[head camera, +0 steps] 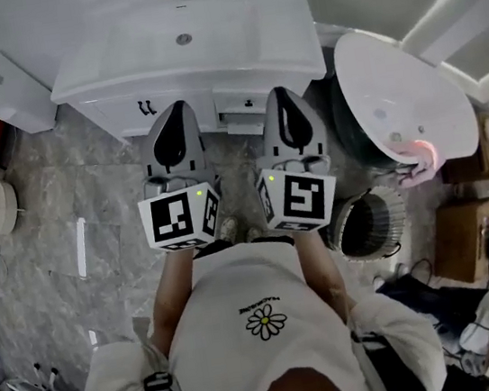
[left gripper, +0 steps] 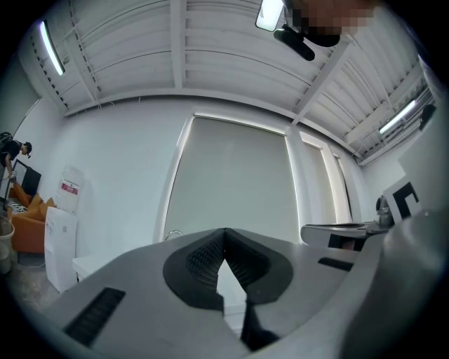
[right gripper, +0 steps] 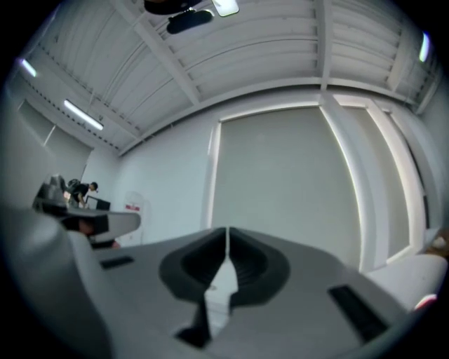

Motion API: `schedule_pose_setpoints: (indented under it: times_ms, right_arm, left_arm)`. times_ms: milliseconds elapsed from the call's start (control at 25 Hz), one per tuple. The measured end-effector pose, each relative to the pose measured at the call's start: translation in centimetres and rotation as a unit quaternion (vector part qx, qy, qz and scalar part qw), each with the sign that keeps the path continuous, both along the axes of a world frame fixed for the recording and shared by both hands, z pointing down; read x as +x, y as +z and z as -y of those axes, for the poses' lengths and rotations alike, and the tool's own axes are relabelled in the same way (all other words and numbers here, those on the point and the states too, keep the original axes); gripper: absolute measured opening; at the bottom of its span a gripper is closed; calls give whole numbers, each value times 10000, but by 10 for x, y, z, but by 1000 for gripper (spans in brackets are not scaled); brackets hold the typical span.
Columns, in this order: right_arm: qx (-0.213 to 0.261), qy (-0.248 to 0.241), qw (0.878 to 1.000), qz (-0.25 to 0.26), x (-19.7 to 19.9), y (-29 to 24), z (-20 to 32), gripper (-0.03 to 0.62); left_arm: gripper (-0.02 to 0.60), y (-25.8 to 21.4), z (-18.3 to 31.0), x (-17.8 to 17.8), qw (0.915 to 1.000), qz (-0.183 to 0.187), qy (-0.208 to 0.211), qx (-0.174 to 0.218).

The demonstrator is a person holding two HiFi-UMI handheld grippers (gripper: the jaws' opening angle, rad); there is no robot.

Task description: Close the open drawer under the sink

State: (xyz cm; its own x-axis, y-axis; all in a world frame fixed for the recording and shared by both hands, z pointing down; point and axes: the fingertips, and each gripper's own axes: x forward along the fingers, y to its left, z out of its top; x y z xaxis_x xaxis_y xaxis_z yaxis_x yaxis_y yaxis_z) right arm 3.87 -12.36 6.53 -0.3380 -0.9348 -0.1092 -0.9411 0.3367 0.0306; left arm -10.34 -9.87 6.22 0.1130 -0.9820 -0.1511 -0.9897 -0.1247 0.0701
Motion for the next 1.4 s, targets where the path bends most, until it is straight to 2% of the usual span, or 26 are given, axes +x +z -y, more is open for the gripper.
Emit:
schedule_pose_setpoints:
  times_ms: [200, 320, 560, 760, 1400]
  right_arm:
    - [139, 81, 9997, -200, 7, 3, -29, 35]
    - [153, 222, 9994, -221, 9, 10, -37, 35]
    - [129, 183, 9994, -276, 5, 14, -42, 35]
    - [304, 346, 9983, -364, 6, 9, -42, 29]
    - [69, 180, 9989, -433, -6, 23, -35, 29]
  left_arm:
    - [20, 1, -24, 9, 9999, 67, 61, 124]
    - [20, 0, -26, 6, 9996, 25, 49, 260]
    - [20, -6, -26, 9, 9990, 113, 77, 423]
    - [20, -5, -21, 15, 9989, 192, 206, 385]
    - [20, 3, -15, 12, 9989, 194, 272, 321]
